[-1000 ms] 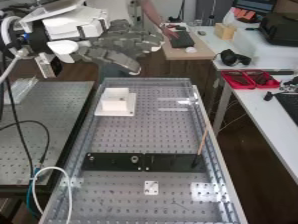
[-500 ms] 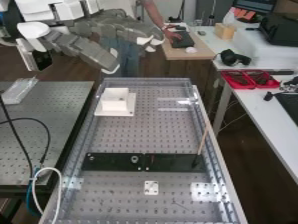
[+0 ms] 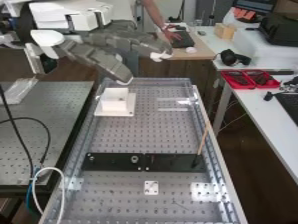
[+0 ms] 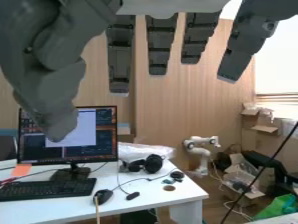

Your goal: Grab the larger nut and place it in the white container

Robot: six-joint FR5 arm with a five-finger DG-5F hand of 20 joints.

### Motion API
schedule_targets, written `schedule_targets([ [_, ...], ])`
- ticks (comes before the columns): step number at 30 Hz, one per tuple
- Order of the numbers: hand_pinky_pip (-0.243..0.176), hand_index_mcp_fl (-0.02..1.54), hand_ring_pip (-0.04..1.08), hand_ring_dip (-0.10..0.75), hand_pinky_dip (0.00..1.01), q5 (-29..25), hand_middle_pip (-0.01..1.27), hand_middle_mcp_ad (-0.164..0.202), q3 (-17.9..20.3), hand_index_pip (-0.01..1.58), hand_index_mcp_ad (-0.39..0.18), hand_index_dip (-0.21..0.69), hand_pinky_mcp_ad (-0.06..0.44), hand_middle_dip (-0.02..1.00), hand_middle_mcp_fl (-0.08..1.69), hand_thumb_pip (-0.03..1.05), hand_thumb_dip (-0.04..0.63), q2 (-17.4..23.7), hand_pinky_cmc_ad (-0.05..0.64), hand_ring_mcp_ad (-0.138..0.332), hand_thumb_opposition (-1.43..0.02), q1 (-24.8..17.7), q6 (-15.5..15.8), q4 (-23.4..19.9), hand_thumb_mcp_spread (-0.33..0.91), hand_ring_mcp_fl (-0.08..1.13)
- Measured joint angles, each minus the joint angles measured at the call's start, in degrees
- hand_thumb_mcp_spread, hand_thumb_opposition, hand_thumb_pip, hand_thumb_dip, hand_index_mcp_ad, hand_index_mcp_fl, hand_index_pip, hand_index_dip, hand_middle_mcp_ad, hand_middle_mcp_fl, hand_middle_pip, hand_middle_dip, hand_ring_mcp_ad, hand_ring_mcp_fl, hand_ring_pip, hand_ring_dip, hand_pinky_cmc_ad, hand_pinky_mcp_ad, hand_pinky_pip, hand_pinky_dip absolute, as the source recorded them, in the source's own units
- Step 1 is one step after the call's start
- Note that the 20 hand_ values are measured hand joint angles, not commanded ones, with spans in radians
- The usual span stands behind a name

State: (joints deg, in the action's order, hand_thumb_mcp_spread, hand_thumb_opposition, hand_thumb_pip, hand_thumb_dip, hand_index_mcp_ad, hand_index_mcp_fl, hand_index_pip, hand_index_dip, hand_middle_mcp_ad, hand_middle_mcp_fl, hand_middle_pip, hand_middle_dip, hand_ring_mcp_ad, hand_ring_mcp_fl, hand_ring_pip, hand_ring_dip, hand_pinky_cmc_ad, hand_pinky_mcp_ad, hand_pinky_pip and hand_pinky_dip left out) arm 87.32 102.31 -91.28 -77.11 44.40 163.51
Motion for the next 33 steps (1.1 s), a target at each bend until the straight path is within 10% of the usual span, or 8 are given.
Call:
schedule_targets([
  [33,-0.089,0.09,0.10,0.126,0.49,1.5,0.12,0.035,0.7,0.83,-0.164,-0.103,0.293,0.25,0.12,0.76,0.176,0.7,0.358,0.113,-0.79,0.8,-0.1,-0.3,0.15,0.00],
])
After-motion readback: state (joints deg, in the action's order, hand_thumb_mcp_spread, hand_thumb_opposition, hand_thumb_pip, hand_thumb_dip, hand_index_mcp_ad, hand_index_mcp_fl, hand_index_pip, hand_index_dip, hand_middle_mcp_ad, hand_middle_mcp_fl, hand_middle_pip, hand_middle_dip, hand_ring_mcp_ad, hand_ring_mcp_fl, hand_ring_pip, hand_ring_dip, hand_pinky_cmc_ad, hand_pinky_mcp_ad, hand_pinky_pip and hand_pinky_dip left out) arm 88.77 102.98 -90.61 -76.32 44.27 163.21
